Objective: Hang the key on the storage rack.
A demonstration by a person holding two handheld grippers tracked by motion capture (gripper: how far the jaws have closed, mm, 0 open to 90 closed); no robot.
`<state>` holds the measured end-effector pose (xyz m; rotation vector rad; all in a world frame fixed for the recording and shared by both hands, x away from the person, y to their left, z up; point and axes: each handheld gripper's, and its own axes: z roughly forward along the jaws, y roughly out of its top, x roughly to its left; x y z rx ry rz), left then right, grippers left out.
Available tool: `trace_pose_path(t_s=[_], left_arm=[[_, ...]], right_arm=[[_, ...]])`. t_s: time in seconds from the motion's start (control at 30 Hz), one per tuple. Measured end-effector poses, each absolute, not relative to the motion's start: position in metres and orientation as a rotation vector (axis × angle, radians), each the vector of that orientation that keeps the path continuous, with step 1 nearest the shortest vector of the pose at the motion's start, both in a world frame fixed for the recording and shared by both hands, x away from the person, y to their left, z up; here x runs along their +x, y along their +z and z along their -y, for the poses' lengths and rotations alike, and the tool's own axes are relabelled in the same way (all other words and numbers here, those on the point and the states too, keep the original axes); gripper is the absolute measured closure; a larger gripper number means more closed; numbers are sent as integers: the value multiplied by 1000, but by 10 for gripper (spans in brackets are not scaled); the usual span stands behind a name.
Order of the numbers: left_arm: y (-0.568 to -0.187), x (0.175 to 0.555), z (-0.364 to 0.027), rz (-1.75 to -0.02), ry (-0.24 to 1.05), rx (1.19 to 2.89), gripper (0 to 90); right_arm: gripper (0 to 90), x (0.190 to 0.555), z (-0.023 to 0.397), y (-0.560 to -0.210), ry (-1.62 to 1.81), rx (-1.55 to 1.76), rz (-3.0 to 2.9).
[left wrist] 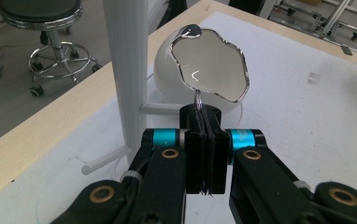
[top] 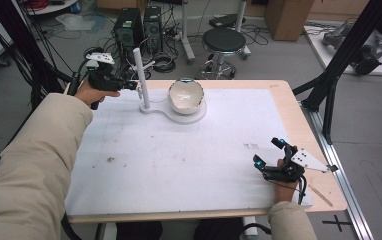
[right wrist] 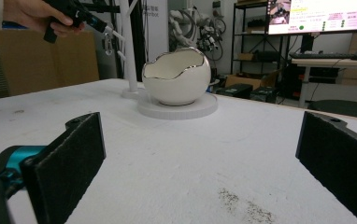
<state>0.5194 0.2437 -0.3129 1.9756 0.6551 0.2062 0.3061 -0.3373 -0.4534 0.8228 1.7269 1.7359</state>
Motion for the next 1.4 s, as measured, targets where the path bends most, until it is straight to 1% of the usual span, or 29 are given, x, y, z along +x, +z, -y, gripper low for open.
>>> trace_pose_path(t_s=[0.7,0.97,1.0,1.27,1.3,1.4], left_arm=[[-325,529,-242,-676,222,1989,882],[-329,529,-242,-675,279,1984,874],[-329,528,-242,-685,293,1979,862],[-329,525,-251,-715,356,1966,626],[-329,524,-253,-719,369,1964,590],[-326,516,-261,-764,404,1929,440]], right_arm=[[4,306,337,-453,1738,826,-1727],[4,306,337,-453,1739,828,-1727],[4,306,337,-453,1736,824,-1726],[5,306,337,-453,1737,826,-1726],[5,306,337,-453,1737,826,-1726],[4,306,337,-453,1737,822,-1728]])
